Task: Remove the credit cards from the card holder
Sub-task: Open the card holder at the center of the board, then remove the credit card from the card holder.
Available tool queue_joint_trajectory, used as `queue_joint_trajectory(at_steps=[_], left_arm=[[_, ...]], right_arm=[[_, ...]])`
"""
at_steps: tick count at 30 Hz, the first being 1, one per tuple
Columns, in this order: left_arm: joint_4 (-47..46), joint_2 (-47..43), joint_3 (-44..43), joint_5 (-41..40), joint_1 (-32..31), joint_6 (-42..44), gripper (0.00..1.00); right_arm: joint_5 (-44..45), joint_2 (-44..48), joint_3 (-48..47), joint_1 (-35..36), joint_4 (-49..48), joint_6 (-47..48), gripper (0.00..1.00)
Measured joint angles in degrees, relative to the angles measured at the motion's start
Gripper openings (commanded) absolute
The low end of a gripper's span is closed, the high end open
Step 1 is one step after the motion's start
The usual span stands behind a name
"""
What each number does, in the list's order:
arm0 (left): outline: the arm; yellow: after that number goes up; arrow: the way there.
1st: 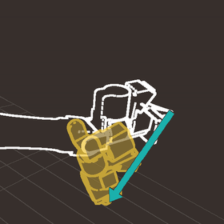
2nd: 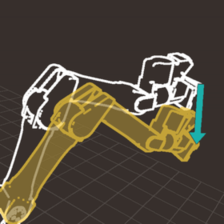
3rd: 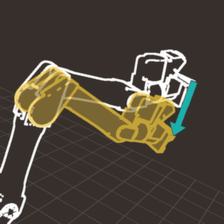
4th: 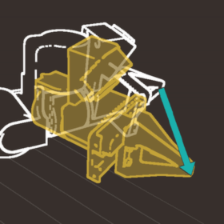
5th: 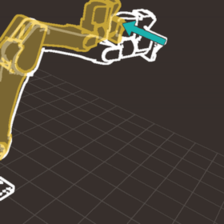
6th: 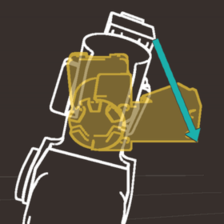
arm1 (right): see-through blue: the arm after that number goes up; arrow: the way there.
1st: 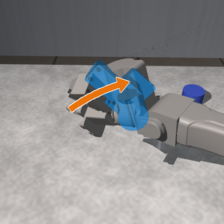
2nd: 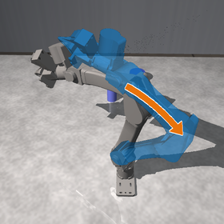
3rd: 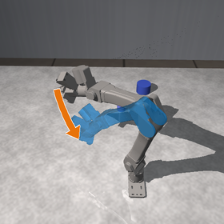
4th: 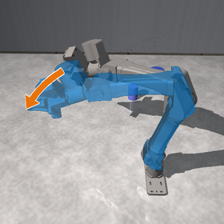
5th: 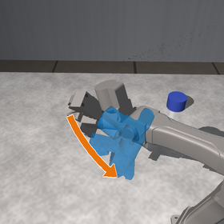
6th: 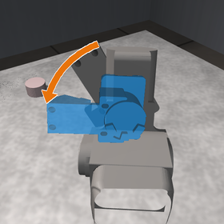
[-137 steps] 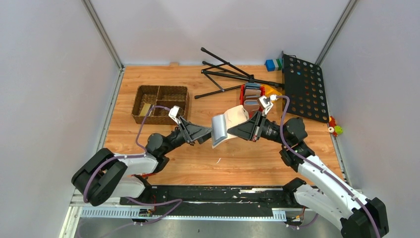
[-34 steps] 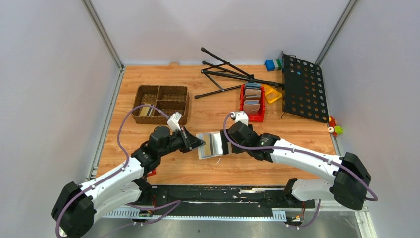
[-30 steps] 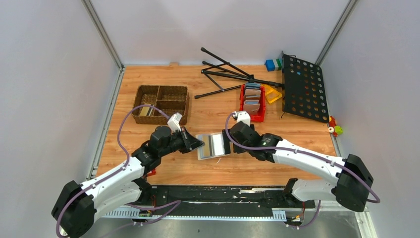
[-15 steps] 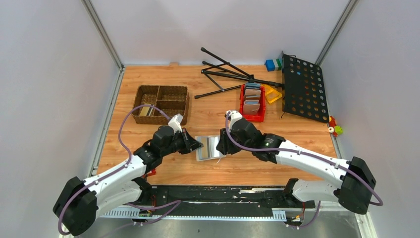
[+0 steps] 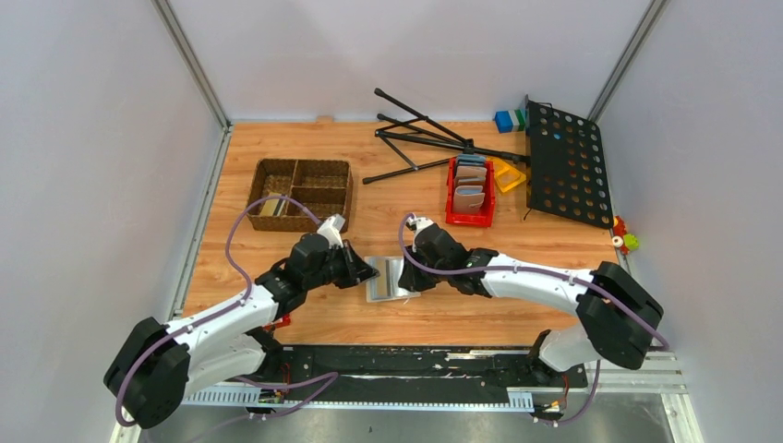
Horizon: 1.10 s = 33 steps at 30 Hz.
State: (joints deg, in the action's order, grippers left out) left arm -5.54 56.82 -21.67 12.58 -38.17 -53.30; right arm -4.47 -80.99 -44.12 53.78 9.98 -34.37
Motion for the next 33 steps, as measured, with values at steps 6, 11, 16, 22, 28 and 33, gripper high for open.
queue_joint_trajectory(at_steps=[6,11,16,22,28,33], left_arm=[[-1.14,3.19,0.48,-0.02,0.0,0.72,0.0],[-2.51,7.82,0.63,0.76,0.0,0.96,0.0],[-4.42,9.9,0.61,1.92,0.0,0.98,0.17],[-4.04,10.69,0.61,1.62,0.02,1.51,0.38],[-3.69,11.63,0.61,2.1,0.07,1.6,0.42],[-5.62,13.86,0.61,3.91,0.35,1.16,0.43]], right_arm=[[-0.31,-3.06,1.55,-2.03,-1.31,-0.37,0.05],[-1.79,-5.7,2.21,-3.04,-2.58,-0.52,0.05],[-3.23,-7.02,2.25,-3.08,-4.22,-0.61,0.05],[-4.07,-7.37,2.25,-3.08,-4.9,-0.61,0.05],[-5.27,-7.93,2.58,-3.08,-5.18,-0.66,0.05],[-6.12,-7.93,3.32,-3.1,-5.97,-0.9,0.05]])
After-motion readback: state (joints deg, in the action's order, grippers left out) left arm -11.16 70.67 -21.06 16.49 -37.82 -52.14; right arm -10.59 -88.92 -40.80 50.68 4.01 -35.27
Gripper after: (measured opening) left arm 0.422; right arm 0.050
